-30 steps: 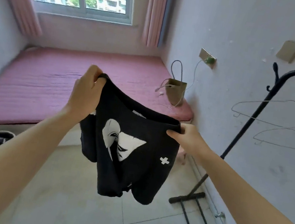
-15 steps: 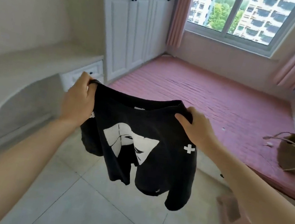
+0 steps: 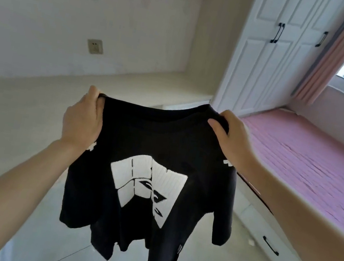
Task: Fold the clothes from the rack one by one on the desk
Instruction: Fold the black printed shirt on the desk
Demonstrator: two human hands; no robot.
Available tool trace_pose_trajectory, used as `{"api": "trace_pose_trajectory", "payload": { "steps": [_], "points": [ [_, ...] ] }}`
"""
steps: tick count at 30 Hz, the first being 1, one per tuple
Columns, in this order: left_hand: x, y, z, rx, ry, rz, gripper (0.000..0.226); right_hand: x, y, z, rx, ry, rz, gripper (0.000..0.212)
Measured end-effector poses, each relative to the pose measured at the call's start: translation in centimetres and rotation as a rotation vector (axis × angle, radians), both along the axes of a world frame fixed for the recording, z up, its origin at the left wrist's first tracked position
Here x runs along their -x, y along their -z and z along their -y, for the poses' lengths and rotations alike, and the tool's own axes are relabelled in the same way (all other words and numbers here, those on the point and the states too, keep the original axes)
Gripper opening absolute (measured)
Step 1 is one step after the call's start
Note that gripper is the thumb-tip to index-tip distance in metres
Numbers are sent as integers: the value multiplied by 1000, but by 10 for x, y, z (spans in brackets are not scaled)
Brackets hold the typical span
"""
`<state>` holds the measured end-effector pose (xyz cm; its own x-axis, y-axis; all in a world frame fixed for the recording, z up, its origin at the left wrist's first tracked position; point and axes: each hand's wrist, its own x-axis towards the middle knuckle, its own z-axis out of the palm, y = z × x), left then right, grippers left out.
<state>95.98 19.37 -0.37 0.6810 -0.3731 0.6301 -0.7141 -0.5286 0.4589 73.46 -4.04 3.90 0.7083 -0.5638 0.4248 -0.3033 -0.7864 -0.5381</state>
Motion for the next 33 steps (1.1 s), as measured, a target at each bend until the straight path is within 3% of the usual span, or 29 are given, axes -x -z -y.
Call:
{"api": "trace_pose_trajectory", "payload": {
  "steps": [9,14,18,20,22,24,28,30,33],
  "points": [
    [-122,1,-67,-357,-67,141,24,-167,9,3,28,-247,-123,25],
    [-166,4,-96,-477,-34,-43,41,-241,19,18,-32,-368,-253,12],
    [-186,1,-99,-564,-58,-330,37,-299,35,32,-13,-428,-260,14],
    [-198,-2,-94,-572,-125,-328,35,-334,42,41,5,-457,-229,15],
    [-210,2,-89,-519,-268,-171,30,-365,45,47,2,-508,-151,15],
    [-220,13,-76,-340,-523,-52,25,-396,46,54,-27,-580,-59,18],
    [-239,34,-38,64,-867,-124,16,-447,42,58,4,-646,17,19],
    [-253,39,-26,114,-943,-162,15,-468,40,60,4,-658,50,18],
    [-271,40,-25,-10,-966,-131,24,-500,37,68,-33,-677,45,16]
  ]
}}
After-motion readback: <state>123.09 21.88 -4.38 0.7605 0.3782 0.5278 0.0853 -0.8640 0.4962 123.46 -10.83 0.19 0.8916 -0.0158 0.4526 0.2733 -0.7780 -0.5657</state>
